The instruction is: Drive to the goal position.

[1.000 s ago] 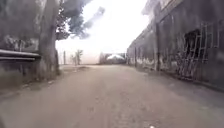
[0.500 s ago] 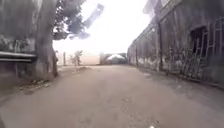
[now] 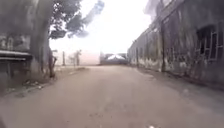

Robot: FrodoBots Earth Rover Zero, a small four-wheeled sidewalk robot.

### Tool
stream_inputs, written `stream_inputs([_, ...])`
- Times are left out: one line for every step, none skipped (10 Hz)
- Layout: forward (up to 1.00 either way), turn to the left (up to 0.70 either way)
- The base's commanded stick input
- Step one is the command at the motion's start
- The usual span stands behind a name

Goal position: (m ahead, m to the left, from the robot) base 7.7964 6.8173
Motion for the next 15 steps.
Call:
stream_inputs([0.5,0.0])
stream_inputs([0.5,0.0])
stream_inputs([0.5,0.0])
stream_inputs([0.5,0.0])
stream_inputs([0.5,0.0])
stream_inputs([0.5,0.0])
stream_inputs([0.5,0.0])
stream_inputs([0.5,0.0])
stream_inputs([0.5,0.0])
stream_inputs([0.5,0.0])
stream_inputs([0.5,0.0])
stream_inputs([0.5,0.0])
stream_inputs([0.5,0.0])
stream_inputs([0.5,0.0])
stream_inputs([0.5,0.0])
